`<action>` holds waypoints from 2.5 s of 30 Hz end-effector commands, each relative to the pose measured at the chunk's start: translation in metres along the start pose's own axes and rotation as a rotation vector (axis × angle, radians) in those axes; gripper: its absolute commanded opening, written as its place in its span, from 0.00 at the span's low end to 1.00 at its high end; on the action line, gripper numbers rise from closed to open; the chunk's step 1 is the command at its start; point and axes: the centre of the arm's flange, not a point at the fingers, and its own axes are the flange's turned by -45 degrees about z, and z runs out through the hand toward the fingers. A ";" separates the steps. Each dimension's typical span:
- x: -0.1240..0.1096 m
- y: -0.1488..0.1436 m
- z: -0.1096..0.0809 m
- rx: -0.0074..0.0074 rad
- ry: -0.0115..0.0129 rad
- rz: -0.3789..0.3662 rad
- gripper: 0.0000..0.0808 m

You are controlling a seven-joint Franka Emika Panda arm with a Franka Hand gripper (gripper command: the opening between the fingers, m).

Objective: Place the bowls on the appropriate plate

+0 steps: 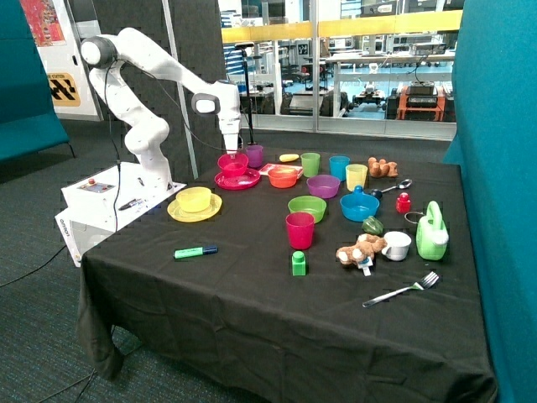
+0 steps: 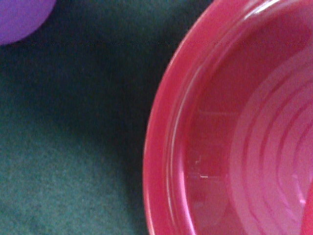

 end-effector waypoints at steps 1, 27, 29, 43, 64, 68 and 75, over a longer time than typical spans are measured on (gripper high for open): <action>-0.002 0.003 0.008 0.0014 0.0027 0.021 0.00; 0.011 0.013 0.025 0.0014 0.0027 0.046 0.00; 0.011 0.015 0.025 0.0014 0.0027 0.049 0.00; 0.010 0.017 0.030 0.0014 0.0027 0.044 0.34; 0.020 0.020 0.030 0.0014 0.0027 0.032 0.89; 0.021 0.019 0.029 0.0014 0.0027 0.028 0.89; 0.025 0.017 0.024 0.0014 0.0027 0.023 0.87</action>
